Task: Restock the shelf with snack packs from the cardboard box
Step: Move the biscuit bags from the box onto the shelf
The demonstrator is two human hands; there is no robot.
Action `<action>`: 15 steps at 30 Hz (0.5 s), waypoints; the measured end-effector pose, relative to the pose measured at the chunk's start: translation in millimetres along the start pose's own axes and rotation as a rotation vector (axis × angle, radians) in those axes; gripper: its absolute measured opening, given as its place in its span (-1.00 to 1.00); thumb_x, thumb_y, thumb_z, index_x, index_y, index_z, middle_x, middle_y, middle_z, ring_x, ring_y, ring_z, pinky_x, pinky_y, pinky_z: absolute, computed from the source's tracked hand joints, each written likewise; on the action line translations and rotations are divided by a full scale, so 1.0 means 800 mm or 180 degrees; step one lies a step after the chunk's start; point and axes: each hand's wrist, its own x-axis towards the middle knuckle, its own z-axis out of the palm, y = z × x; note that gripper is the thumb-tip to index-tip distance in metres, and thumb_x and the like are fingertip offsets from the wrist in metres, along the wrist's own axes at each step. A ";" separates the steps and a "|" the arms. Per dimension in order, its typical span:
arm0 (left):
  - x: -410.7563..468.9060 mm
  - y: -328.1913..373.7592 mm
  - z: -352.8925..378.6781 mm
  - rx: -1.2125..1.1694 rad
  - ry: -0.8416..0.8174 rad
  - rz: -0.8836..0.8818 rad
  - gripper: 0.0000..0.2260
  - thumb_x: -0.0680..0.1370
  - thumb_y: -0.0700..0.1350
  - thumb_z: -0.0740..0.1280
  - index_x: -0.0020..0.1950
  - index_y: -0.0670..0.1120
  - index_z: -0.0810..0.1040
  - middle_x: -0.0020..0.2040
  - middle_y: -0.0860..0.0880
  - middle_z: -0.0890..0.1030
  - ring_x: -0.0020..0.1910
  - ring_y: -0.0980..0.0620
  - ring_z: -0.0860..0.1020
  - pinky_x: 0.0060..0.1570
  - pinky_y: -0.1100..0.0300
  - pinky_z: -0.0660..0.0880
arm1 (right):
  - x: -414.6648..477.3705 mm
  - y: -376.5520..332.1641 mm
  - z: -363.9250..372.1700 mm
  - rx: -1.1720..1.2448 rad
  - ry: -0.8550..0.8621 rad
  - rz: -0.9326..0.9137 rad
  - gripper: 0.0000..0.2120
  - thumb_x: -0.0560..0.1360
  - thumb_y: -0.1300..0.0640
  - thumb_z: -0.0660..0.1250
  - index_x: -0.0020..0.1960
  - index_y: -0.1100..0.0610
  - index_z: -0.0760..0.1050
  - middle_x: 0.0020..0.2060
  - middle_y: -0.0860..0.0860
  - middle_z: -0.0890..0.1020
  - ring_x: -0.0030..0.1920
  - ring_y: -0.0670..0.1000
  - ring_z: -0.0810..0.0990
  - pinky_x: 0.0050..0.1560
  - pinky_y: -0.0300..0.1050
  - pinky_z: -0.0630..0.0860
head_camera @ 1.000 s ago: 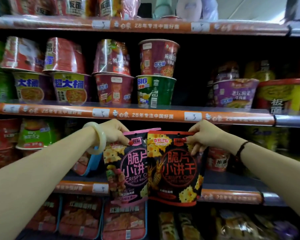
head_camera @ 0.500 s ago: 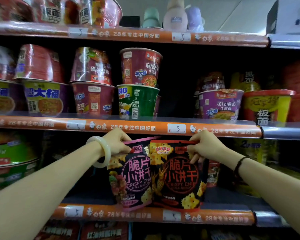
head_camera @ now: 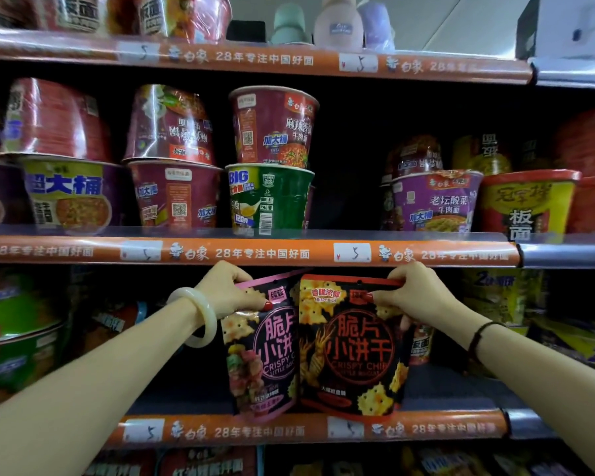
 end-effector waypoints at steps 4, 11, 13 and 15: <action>0.000 -0.010 0.000 -0.0199 -0.0146 -0.0191 -0.82 0.33 -0.21 0.55 -0.32 -0.26 0.59 -0.38 -0.10 0.59 -0.43 0.06 0.52 -0.35 0.26 0.44 | -0.002 0.001 0.007 -0.0048 0.0200 0.0063 -0.81 0.41 0.02 0.47 -0.18 0.13 0.56 -0.40 0.01 0.69 -0.58 0.01 0.59 -0.60 -0.28 0.38; 0.002 -0.020 -0.010 -0.0665 -0.0685 -0.0496 -0.87 0.41 -0.35 0.40 -0.07 -0.30 0.56 -0.13 -0.25 0.59 -0.15 -0.11 0.56 -0.13 0.15 0.50 | 0.006 0.006 0.015 0.0223 0.0095 0.0123 -0.80 0.50 0.21 0.37 0.09 0.24 0.48 -0.34 0.10 0.67 -0.56 -0.07 0.60 -0.56 -0.28 0.48; 0.002 -0.029 -0.010 -0.0955 -0.0624 -0.0561 -0.82 0.43 -0.37 0.38 0.03 -0.32 0.57 -0.05 -0.27 0.65 -0.11 -0.13 0.61 -0.10 0.11 0.55 | 0.006 0.009 0.012 0.0292 0.0013 0.0172 -0.74 0.50 0.27 0.35 0.16 0.29 0.44 -0.32 0.16 0.68 -0.54 -0.04 0.62 -0.58 -0.28 0.45; 0.002 -0.039 -0.007 -0.1306 -0.0545 -0.0604 -0.84 0.44 -0.36 0.38 0.01 -0.30 0.59 -0.09 -0.26 0.67 -0.19 -0.11 0.66 -0.19 0.11 0.60 | 0.006 0.011 0.007 0.0344 0.0024 0.0203 -0.79 0.47 0.28 0.39 0.07 0.32 0.48 -0.30 0.17 0.70 -0.53 0.03 0.64 -0.61 -0.25 0.43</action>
